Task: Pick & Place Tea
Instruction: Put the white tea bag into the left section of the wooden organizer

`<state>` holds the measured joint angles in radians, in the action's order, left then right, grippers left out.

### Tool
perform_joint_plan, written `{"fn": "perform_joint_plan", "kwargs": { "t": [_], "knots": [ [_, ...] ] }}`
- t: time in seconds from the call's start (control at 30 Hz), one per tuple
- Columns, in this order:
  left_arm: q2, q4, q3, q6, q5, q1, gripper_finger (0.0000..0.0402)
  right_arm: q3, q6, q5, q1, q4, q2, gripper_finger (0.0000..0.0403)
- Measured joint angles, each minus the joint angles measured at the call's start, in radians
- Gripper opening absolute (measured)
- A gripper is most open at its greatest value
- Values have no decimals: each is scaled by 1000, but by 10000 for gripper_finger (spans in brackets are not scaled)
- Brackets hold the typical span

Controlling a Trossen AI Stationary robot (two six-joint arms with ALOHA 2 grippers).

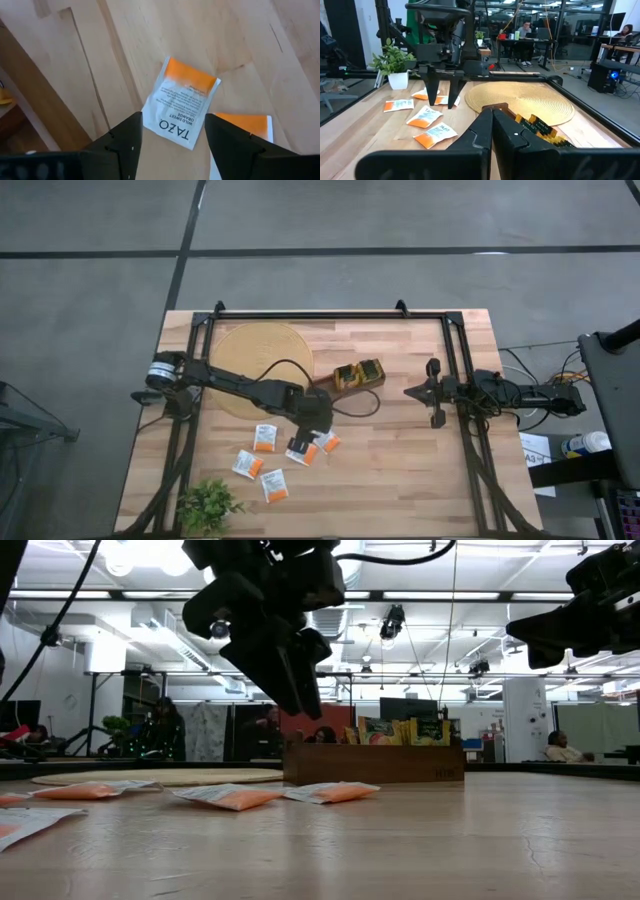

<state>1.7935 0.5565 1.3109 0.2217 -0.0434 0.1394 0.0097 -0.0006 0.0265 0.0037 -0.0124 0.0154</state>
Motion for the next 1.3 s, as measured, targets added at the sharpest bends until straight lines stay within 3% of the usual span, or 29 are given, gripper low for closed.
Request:
{"fn": "perform_joint_plan", "kwargs": {
  "t": [0.2,0.33,0.57,1.3],
  "knots": [
    [0,21,-2,9,6,1,263,0,0,0,0,0,0,9],
    [0,57,-3,103,10,7,288,0,0,0,0,0,0,9],
    [36,64,-2,237,86,28,288,0,0,0,0,0,0,9],
    [210,118,128,347,2,9,286,0,0,0,0,0,0,8]
  ]
}}
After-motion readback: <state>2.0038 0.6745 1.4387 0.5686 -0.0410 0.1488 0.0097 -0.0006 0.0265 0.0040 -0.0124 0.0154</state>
